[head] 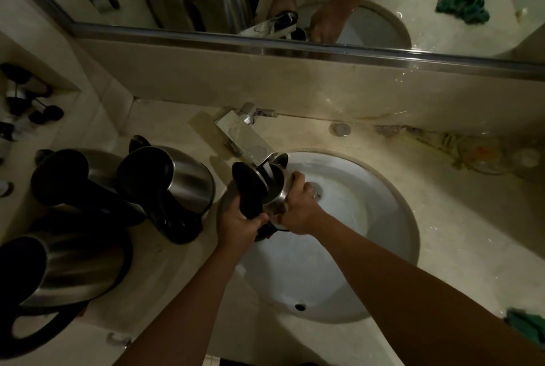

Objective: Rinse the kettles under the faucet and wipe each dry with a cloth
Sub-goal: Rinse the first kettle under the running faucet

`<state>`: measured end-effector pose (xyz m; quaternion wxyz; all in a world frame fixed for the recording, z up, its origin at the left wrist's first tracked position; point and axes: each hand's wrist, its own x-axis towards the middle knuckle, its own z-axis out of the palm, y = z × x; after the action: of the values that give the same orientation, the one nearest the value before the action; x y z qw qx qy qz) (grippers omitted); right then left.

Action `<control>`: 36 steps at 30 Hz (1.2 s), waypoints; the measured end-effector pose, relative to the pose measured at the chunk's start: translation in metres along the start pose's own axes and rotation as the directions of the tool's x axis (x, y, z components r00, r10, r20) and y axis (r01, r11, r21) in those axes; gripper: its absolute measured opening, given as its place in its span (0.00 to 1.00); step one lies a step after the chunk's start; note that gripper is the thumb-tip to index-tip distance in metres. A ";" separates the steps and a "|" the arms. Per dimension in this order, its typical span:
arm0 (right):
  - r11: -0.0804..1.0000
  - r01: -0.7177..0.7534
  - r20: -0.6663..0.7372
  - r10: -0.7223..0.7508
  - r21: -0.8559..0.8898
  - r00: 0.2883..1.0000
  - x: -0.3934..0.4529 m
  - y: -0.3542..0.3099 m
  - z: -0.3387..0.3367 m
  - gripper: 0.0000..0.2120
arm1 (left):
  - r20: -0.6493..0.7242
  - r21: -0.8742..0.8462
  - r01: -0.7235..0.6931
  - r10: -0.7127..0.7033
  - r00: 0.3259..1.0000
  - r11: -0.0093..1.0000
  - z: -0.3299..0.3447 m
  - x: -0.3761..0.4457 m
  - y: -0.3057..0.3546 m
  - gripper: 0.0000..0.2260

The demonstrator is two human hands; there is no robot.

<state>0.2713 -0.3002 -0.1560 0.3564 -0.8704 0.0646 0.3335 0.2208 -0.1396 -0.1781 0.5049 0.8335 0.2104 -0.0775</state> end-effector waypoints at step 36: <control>0.999 0.040 -0.003 -0.040 -0.023 0.999 0.005 0.000 0.000 0.54 | 0.030 -0.079 0.058 -0.055 0.998 0.995 -0.003 0.000 0.002 0.29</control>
<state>0.2748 -0.2996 -0.1591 0.3531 -0.8760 0.0442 0.3257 0.2214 -0.1379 -0.1754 0.5381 0.8054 0.2297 -0.0950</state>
